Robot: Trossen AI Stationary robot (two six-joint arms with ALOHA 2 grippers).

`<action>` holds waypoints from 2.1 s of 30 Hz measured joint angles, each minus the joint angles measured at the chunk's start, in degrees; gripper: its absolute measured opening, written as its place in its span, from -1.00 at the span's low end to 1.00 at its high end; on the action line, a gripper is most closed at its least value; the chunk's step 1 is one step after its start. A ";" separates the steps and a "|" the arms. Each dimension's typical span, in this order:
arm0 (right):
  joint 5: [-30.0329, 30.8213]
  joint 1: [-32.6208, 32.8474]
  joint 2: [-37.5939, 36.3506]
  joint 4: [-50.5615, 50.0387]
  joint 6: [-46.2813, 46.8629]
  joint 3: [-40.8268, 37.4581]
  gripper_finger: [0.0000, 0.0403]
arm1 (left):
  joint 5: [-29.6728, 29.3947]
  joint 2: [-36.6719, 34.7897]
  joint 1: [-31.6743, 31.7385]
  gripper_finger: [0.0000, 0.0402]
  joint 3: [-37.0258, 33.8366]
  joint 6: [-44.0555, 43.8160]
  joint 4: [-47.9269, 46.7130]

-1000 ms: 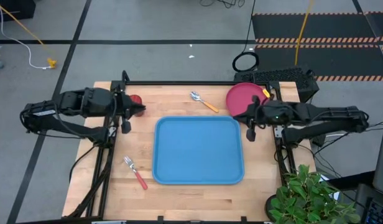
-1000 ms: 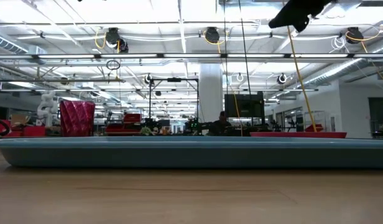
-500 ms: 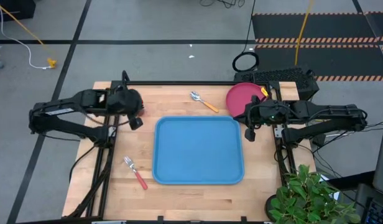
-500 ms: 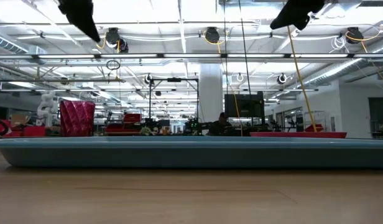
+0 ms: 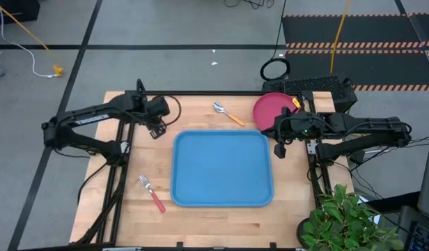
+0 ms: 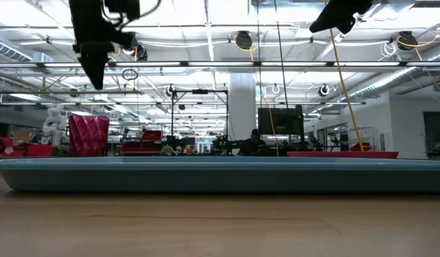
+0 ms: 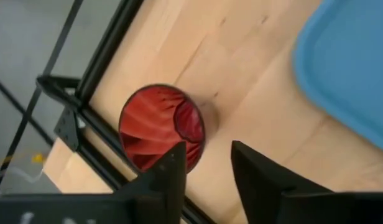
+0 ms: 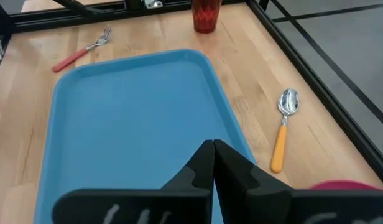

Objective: Pick and place plate/cup/fork/spoon on tray
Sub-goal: Put the red glass on the blue tray

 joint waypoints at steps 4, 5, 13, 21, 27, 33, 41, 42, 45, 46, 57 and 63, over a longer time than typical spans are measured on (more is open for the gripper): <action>0.02 0.00 0.00 0.00 -0.42 0.00 -1.00 | 0.32 3.13 3.19 -0.13 -1.46 -1.32 1.18; 0.02 0.00 0.00 0.00 -0.65 0.00 -1.00 | 0.34 4.00 4.00 -0.09 -1.77 -1.56 1.49; 0.06 0.00 0.00 0.00 -1.28 -0.02 -1.00 | 0.38 10.43 8.83 0.09 -2.08 -1.71 5.72; 0.06 0.00 0.00 -0.01 -2.77 -0.02 -1.00 | 2.00 14.72 10.79 -0.02 -2.08 -2.29 7.08; 0.04 0.01 0.00 -0.36 -2.77 -0.02 -1.00 | 3.12 16.34 10.80 -0.23 -2.08 -3.04 7.65; 0.04 0.02 0.00 -1.23 -2.78 -0.04 -1.00 | 3.12 16.52 10.74 -0.48 -2.10 -3.57 7.64; 0.04 0.02 -0.04 -1.25 -3.42 -0.04 -1.00 | 3.28 16.52 8.89 -0.83 -2.10 -0.94 7.63; 0.04 0.00 -0.04 -1.25 -3.42 -0.04 -1.00 | 3.30 16.52 8.53 -0.88 -2.10 -0.38 7.62; 0.04 0.00 -0.04 -1.29 -3.42 -0.04 -1.00 | 3.31 16.44 7.48 -0.95 -2.10 0.69 7.20; 0.04 0.02 -0.04 -1.29 -3.42 -0.04 -1.00 | 3.29 16.40 7.06 -0.95 -2.10 1.04 7.08; 0.04 0.00 -0.04 -1.25 -4.91 -0.04 -1.00 | 6.72 16.36 1.02 -0.94 -1.10 3.65 1.69; 0.04 0.02 -0.04 -0.90 -4.93 -0.04 -1.00 | 7.30 16.34 -3.42 -0.89 4.66 2.53 -0.63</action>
